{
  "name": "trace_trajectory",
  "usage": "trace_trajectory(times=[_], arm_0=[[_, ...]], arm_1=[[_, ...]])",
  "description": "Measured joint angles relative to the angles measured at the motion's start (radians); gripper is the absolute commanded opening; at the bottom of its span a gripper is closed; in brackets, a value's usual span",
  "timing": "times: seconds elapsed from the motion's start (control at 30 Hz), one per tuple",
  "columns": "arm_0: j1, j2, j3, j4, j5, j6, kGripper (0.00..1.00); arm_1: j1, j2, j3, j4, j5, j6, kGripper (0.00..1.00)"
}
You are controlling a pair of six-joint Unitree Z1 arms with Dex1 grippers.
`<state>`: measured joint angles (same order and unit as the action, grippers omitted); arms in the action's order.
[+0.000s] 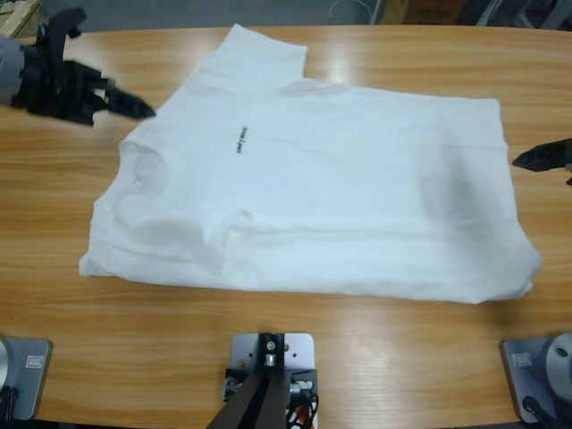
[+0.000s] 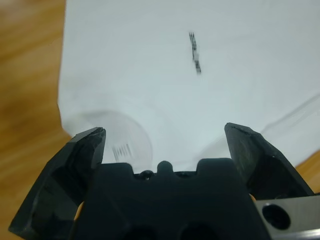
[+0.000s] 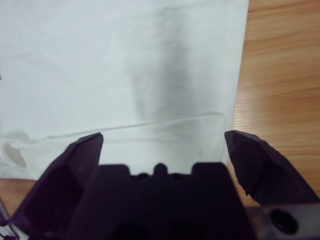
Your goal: Fold clothes
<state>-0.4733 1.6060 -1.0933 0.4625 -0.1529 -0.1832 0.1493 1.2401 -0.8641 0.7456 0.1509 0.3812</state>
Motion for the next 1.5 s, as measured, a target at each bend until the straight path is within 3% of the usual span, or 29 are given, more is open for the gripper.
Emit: trace_trajectory(times=[0.07, 0.27, 0.4, 0.57, 0.73, 1.0, 1.13, 1.23, 1.5], arm_0=[[0.032, 0.046, -0.073, -0.015, -0.042, 0.002, 0.995], [0.112, 0.168, -0.295, -0.082, -0.177, -0.029, 0.997], [0.161, 0.259, -0.361, -0.089, -0.201, -0.029, 1.000], [0.175, 0.412, -0.444, -0.091, -0.235, -0.029, 1.000], [0.178, 0.541, -0.665, -0.076, -0.270, -0.033, 1.000], [0.180, 0.805, -1.230, 0.237, -0.263, -0.024, 1.000], [0.180, 0.928, -1.446, 0.360, -0.263, -0.029, 1.000], [0.181, 0.998, -1.516, 0.449, -0.263, -0.035, 1.000], [0.200, 1.094, -1.548, 0.792, -0.279, -0.008, 1.000]], arm_1=[[0.000, 0.000, 0.000, -0.001, 0.004, 0.000, 1.000], [-0.001, 0.000, 0.000, -0.003, 0.007, -0.012, 1.000], [-0.001, 0.001, 0.000, -0.017, 0.007, -0.026, 1.000], [-0.001, 0.001, 0.002, -0.026, 0.007, -0.029, 1.000], [-0.002, 0.001, 0.009, -0.038, 0.007, -0.037, 1.000], [-0.002, 0.001, 0.016, -0.055, 0.007, -0.041, 1.000], [-0.002, 0.001, 0.026, -0.061, 0.007, -0.041, 1.000], [-0.002, 0.001, 0.029, -0.063, 0.007, -0.041, 1.000], [-0.002, 0.002, 0.031, -0.065, 0.007, -0.041, 1.000]])
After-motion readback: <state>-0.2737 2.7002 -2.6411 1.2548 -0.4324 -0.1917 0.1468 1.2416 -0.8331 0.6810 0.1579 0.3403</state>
